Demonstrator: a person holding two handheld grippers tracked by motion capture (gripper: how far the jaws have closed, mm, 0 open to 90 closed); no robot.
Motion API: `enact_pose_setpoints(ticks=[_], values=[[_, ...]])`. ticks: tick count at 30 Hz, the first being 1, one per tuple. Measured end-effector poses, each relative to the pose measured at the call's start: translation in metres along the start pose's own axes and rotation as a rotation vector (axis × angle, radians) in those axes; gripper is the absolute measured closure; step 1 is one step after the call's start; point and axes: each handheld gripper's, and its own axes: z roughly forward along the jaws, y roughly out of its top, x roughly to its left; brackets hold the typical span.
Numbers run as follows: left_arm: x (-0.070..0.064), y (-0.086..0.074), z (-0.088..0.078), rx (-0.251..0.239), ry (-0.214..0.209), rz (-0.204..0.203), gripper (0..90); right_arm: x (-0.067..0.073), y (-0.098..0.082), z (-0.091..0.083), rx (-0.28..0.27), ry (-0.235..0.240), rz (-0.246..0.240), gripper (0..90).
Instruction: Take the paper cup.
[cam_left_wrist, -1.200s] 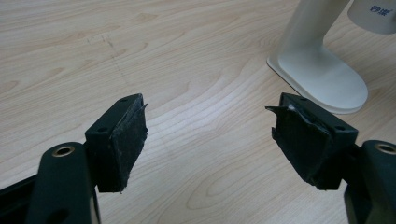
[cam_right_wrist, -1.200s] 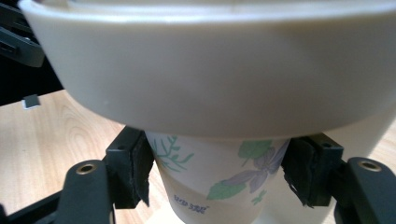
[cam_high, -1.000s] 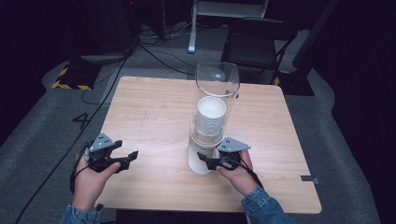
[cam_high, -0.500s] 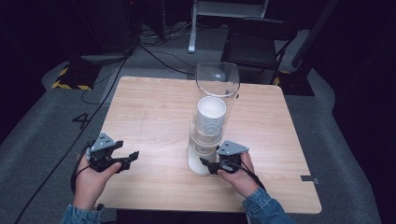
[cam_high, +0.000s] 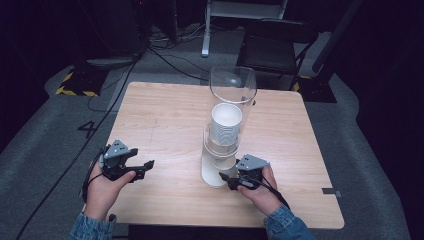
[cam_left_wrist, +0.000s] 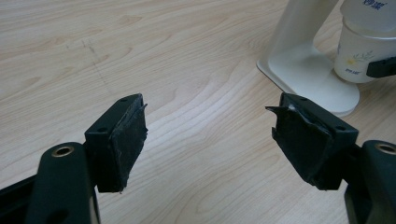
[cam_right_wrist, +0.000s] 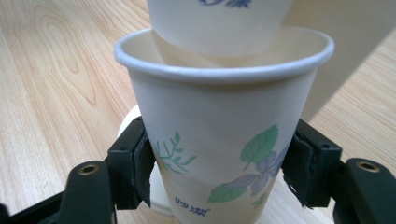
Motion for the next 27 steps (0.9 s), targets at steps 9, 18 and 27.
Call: enact_pose_setpoints(ticks=[9, 18, 27], values=[[-0.001, 0.008, 0.011, 0.006, -0.023, 0.020, 25.3, -0.008, -0.010, -0.015, 0.012, -0.046, 0.014, 34.0], [-0.003, 0.013, 0.020, 0.010, -0.039, 0.024, 25.0, -0.021, -0.015, -0.033, -0.010, -0.094, 0.065, 34.0], [-0.001, 0.011, 0.018, 0.010, -0.033, 0.021, 24.9, -0.046, -0.013, -0.058, -0.083, -0.151, 0.170, 34.0]])
